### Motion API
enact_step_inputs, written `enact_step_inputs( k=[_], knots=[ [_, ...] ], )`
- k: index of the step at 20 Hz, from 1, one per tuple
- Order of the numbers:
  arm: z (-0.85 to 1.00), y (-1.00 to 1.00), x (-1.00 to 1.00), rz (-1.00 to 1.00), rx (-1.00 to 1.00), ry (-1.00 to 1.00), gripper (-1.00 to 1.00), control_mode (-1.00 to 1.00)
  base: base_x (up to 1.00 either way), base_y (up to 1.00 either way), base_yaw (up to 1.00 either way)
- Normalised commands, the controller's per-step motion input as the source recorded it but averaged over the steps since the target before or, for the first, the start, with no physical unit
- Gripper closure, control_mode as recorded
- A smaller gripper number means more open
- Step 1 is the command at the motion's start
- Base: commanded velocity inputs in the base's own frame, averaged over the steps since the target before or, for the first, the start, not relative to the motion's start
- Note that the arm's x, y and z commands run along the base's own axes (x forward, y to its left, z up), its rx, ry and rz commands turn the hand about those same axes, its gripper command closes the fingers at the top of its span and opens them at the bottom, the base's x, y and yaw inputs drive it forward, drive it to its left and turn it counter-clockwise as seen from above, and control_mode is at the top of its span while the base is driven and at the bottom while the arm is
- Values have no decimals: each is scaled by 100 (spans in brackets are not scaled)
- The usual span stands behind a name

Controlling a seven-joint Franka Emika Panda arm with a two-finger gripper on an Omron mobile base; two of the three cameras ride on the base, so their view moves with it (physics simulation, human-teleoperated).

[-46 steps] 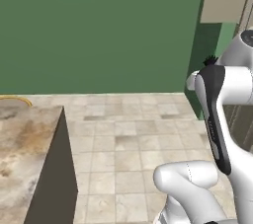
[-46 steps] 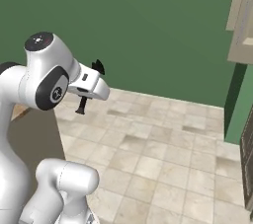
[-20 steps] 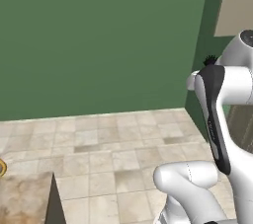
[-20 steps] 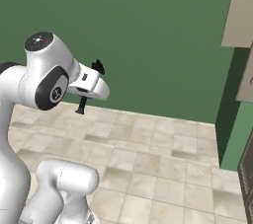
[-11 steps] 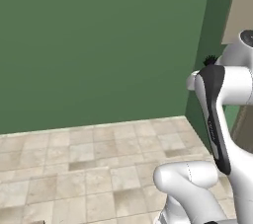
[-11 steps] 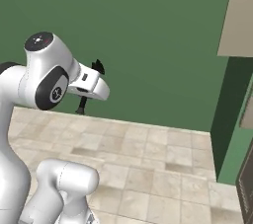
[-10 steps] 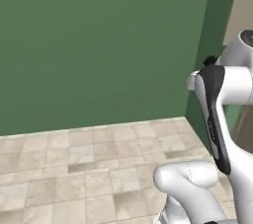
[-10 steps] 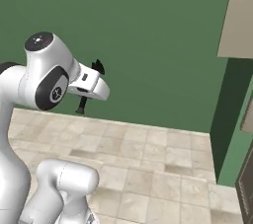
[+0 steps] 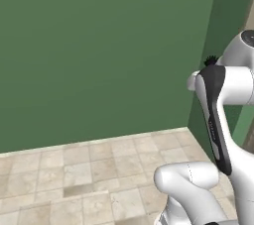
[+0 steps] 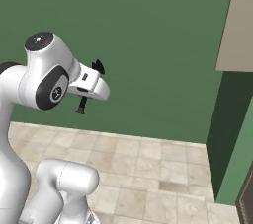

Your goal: Pick up the dish brush and bar soap from the sink, and place them back in the cabinet, and close the cabinet doors.

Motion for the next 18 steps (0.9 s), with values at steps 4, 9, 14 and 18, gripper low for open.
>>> enact_step_inputs(
  k=[4,9,14,18],
  knots=[
    [0,0,0,0,0,0,100,100,50,11,-15],
    [0,0,0,0,0,0,100,100,19,0,-33],
    [0,0,0,0,0,0,100,100,0,0,-44],
    [0,0,0,0,0,0,100,100,0,0,-47]
  ],
)
